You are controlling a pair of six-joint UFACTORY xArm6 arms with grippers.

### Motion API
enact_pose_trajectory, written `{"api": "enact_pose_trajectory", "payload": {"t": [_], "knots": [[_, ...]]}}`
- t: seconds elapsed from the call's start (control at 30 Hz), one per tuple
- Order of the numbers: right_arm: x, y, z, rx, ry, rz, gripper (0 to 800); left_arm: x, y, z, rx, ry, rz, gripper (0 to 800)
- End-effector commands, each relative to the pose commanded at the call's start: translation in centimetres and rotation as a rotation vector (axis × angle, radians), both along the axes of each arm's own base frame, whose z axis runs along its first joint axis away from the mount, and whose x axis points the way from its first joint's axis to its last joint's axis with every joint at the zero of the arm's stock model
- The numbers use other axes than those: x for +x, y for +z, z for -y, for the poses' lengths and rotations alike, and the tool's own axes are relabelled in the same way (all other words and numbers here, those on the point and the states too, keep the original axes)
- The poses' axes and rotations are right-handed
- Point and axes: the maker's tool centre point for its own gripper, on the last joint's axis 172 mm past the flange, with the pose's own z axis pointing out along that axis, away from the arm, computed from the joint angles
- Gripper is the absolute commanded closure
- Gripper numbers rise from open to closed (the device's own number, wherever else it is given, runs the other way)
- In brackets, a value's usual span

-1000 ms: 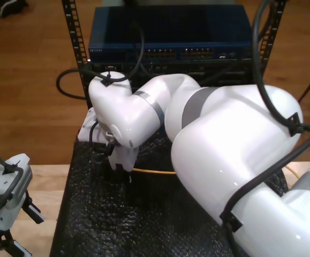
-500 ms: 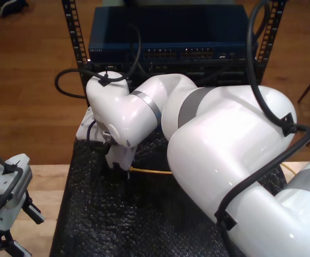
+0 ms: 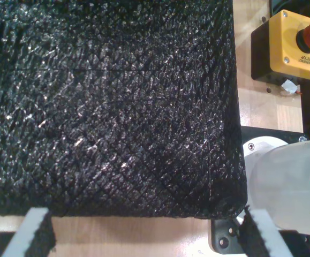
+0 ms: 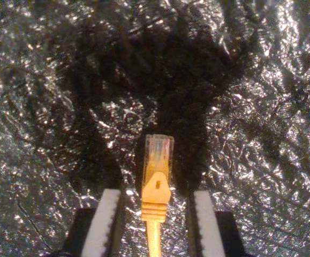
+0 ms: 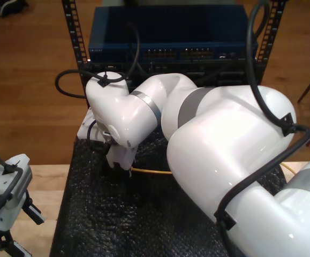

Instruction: Grab the cable and plug it in

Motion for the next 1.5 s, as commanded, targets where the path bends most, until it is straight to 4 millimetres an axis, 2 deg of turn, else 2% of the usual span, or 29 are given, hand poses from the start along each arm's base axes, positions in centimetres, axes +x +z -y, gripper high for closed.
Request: {"api": "enact_pose_trajectory", "payload": {"t": [0.43, 0.47, 0.67, 0.83, 0.9, 1.0, 1.17, 1.3, 1.4, 1.5], "knots": [[0.0, 0.0, 0.0, -0.001, -0.002, 0.001, 669, 0.0, 0.0, 0.0, 0.000, -0.001, 0.001, 0], [0.0, 0.0, 0.0, -0.001, -0.002, 0.001, 702, 0.0, 0.0, 0.0, 0.000, -0.001, 0.001, 0], [0.2, 0.1, 0.2, -0.005, 0.003, 0.007, 788, 0.0, 0.0, 0.0, 0.000, -0.003, 0.001, 0], [1.5, 0.9, 1.4, -0.046, 0.041, 0.050, 792, 0.1, 0.1, 0.1, -0.002, -0.003, 0.002, 0], [1.8, 2.4, 1.5, -0.033, 0.033, 0.064, 792, 0.0, 0.1, 0.0, -0.003, -0.002, 0.001, 0], [2.6, 5.8, 2.2, -0.001, 0.032, 0.098, 792, -0.1, 0.3, 0.2, -0.007, -0.003, -0.002, 0], [2.4, 9.7, 5.3, 0.015, 0.064, 0.118, 793, -0.1, 1.1, 1.1, -0.044, 0.000, -0.007, 0], [1.4, 12.6, 7.5, 0.027, 0.091, 0.141, 793, 1.8, 3.9, 3.9, -0.160, 0.035, 0.038, 0], [-0.1, 14.4, 8.9, 0.041, 0.125, 0.148, 793, 2.4, 5.9, 6.6, -0.272, 0.049, 0.048, 0], [-1.7, 15.8, 9.9, 0.097, 0.127, 0.130, 793, 3.7, 7.0, 8.2, -0.339, 0.072, 0.080, 1]]}}
